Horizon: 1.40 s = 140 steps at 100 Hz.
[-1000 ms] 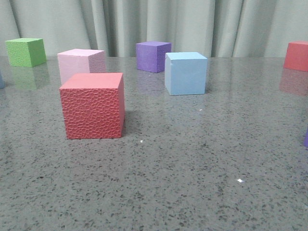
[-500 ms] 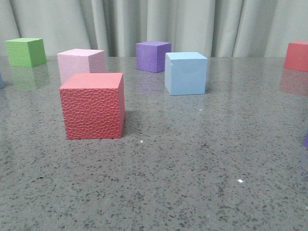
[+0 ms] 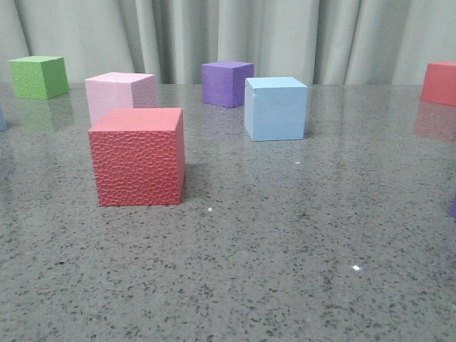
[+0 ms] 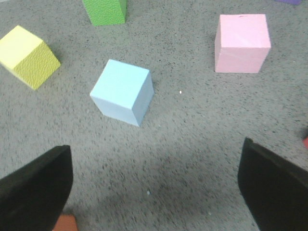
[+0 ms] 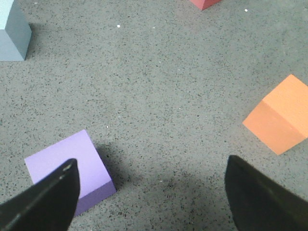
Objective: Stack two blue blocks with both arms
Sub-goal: 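Move the open left gripper over the other light-blue cube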
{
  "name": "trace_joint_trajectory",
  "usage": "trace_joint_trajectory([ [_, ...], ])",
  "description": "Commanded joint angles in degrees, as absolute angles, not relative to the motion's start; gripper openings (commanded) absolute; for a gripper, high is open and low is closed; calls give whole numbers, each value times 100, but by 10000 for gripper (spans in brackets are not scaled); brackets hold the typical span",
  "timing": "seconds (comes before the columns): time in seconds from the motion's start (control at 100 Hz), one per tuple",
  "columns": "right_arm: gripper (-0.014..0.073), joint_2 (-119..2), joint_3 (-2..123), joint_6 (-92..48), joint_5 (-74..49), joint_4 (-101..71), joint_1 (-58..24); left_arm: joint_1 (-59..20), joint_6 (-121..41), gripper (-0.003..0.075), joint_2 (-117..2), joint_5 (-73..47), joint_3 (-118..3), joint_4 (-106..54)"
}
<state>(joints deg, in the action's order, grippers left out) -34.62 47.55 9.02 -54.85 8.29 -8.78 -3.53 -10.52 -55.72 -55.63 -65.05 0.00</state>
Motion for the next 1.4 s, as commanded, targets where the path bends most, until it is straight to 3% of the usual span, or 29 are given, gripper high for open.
trace_joint_trajectory([
  [0.0,610,-3465,4883,865,-5123,959,-848,-339,-1271,659,-6007,-5175,-6960,-39],
  [0.51,610,-3466,4882,865,-5219,954,-848,-339,-2721,659,-8401,-5953,-8712,0],
  [1.39,610,-3466,4882,865,-5209,949,-848,90,-3043,659,-9283,-6063,-8927,0],
])
